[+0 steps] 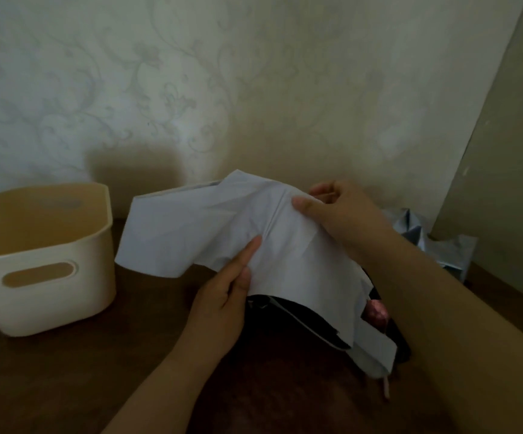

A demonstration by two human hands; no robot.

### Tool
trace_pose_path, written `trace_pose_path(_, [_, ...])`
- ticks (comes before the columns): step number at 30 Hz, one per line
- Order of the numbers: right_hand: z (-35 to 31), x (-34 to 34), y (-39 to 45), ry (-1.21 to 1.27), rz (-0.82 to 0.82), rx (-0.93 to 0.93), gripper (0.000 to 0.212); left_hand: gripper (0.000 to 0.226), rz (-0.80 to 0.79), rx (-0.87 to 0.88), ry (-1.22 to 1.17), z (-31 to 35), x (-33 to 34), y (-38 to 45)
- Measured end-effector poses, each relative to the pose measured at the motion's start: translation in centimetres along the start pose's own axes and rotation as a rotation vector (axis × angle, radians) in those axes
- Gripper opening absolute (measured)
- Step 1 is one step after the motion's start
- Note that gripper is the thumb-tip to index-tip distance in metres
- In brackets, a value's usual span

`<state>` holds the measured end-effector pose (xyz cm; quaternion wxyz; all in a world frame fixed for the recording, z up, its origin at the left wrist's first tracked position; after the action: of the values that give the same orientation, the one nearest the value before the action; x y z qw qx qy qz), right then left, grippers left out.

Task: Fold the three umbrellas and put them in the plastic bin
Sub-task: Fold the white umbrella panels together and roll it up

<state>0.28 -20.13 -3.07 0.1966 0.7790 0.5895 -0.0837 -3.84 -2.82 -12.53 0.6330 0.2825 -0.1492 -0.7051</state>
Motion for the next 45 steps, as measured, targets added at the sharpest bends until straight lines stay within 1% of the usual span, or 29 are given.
trace_pose_path(3, [-0.3,-0.1,0.1,-0.023,-0.072,-0.007,0.01,0.037,-0.008,-0.011,-0.009,0.1,0.1,0.0])
trace_pose_path(6, [-0.6,-0.3,-0.2,-0.018,-0.062,-0.079,0.007,0.034,-0.023,-0.003,-0.02,0.4,0.3,-0.1])
trace_pose_path(8, [-1.1,-0.4,-0.4,0.059,-0.062,-0.14,0.011,0.034,-0.025,-0.02,-0.061,0.6,0.4,-0.1])
trace_pose_path(10, [-1.2,-0.4,-0.4,0.121,-0.069,-0.158,0.011,0.034,-0.023,-0.028,-0.092,0.7,0.4,0.0])
trace_pose_path(14, [-0.9,0.0,0.0,0.111,-0.068,-0.142,0.013,0.034,0.018,-0.04,-0.1,0.2,0.2,0.1])
trace_pose_path(16, [-0.8,-0.1,0.2,0.01,-0.09,-0.078,0.011,0.033,0.04,-0.047,-0.091,0.0,0.0,0.1])
trace_pose_path(18, [-0.5,-0.3,0.1,-0.118,-0.157,-0.008,0.015,0.034,0.066,-0.049,-0.093,-0.1,-0.3,0.2])
trace_pose_path(20, [-0.6,-0.4,-0.1,-0.135,-0.227,-0.022,0.019,0.033,0.09,-0.046,-0.075,-0.2,-0.6,0.2])
trace_pose_path(23, [-1.0,-0.4,-0.1,-0.136,-0.206,-0.089,0.025,0.035,0.109,-0.045,-0.049,-0.4,-0.8,0.2])
trace_pose_path(25, [-1.3,-0.4,-0.3,-0.219,-0.207,-0.108,0.027,0.036,0.111,-0.052,-0.046,-0.6,-0.7,0.2])
trace_pose_path(26, [-1.4,-0.3,-0.4,-0.273,-0.246,-0.095,0.028,0.036,0.115,-0.05,-0.052,-0.6,-0.8,0.2])
trace_pose_path(29, [-1.0,0.1,-1.1,-0.371,-0.469,0.004,0.027,0.035,0.146,-0.047,-0.084,-0.6,-1.1,0.3])
trace_pose_path(30, [-1.0,0.0,-1.2,-0.391,-0.488,0.01,0.027,0.034,0.15,-0.046,-0.086,-0.5,-1.1,0.3])
trace_pose_path(33, [-1.2,-0.4,-1.1,-0.456,-0.398,-0.029,0.035,0.033,0.147,-0.065,-0.094,-0.5,-0.9,0.3])
trace_pose_path(34, [-1.2,-0.4,-1.1,-0.47,-0.391,-0.032,0.036,0.034,0.144,-0.067,-0.097,-0.5,-0.8,0.3])
trace_pose_path(36, [-1.2,-0.3,-1.4,-0.477,-0.449,-0.006,0.033,0.033,0.141,-0.059,-0.077,-0.4,-0.8,0.4])
trace_pose_path(37, [-1.2,-0.2,-1.8,-0.499,-0.503,0.019,0.036,0.032,0.137,-0.059,-0.076,-0.4,-0.9,0.4])
trace_pose_path(38, [-1.1,-0.1,-2.2,-0.559,-0.568,0.038,0.048,0.031,0.131,-0.06,-0.083,-0.4,-0.9,0.4])
trace_pose_path(39, [-0.9,0.0,-2.5,-0.649,-0.631,0.047,0.059,0.032,0.124,-0.061,-0.087,-0.4,-0.9,0.4])
trace_pose_path(40, [-0.8,0.2,-2.7,-0.742,-0.682,0.052,0.063,0.032,0.115,-0.062,-0.083,-0.4,-0.9,0.3])
trace_pose_path(42, [-0.5,0.1,-2.8,-0.867,-0.708,0.057,0.049,0.032,0.106,-0.069,-0.064,-0.5,-0.8,0.3])
trace_pose_path(44, [-0.2,-0.3,-2.6,-0.852,-0.735,0.075,0.036,0.034,0.125,-0.086,-0.079,-0.7,-1.0,0.4])
trace_pose_path(45, [0.2,-0.4,-2.7,-0.813,-0.776,0.109,0.037,0.033,0.14,-0.096,-0.097,-0.8,-1.2,0.5])
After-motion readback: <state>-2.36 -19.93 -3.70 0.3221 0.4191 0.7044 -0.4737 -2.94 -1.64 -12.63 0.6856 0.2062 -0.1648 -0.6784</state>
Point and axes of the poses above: each hand's wrist, its own y-axis towards the middle knuckle, its own x-axis out of the palm, z = x × y, the point moved 5 cm from there along y, towards the middle knuckle, and after that the axes turned 6 degrees about x, right-handed, at the moved point
